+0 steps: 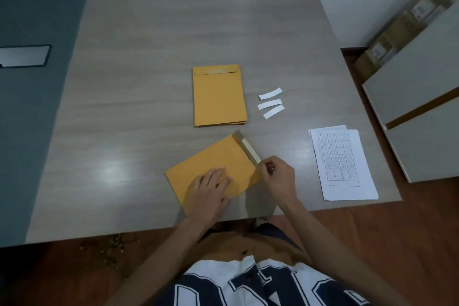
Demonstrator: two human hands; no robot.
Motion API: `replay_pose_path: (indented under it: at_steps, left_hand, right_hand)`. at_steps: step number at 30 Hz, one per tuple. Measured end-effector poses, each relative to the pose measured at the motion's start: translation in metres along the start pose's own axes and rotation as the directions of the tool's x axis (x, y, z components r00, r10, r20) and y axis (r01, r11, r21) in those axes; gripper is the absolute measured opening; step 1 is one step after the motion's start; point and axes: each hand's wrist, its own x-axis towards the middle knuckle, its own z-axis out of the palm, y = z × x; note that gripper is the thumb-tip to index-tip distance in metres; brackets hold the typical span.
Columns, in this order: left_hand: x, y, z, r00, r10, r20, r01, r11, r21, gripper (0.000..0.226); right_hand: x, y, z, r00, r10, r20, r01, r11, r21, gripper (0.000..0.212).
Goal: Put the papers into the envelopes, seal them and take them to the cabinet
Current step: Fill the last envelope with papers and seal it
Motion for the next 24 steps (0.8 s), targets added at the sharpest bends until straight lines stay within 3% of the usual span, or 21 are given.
replay_pose_path:
  at_steps: [6, 16, 20, 24]
  left_hand:
    - [0.004, 0.001, -0.008, 1.0, -0.001, -0.017, 0.001, 1.0, -0.02, 0.04]
    - [0.033, 0.012, -0.025, 0.996, -0.073, -0.058, 0.067, 0.994, -0.089, 0.044]
    - [0.047, 0.028, -0.034, 0.988, -0.063, -0.139, 0.042, 0.988, -0.151, 0.037]
    - [0.073, 0.061, -0.046, 0.982, -0.001, -0.188, -0.039, 0.978, -0.205, 0.029]
  right_hand:
    - [0.009, 0.01, -0.003, 0.993, 0.114, 0.016, -0.113, 0.993, -0.028, 0.012]
    - [-0.001, 0.012, -0.005, 0.999, 0.033, 0.028, -0.034, 0.999, 0.023, 0.009]
    - [0.005, 0.016, -0.025, 0.998, 0.045, -0.047, -0.042, 0.998, 0.055, 0.011]
    - [0.012, 0.037, -0.062, 0.978, 0.159, -0.133, -0.158, 0.987, 0.02, 0.022]
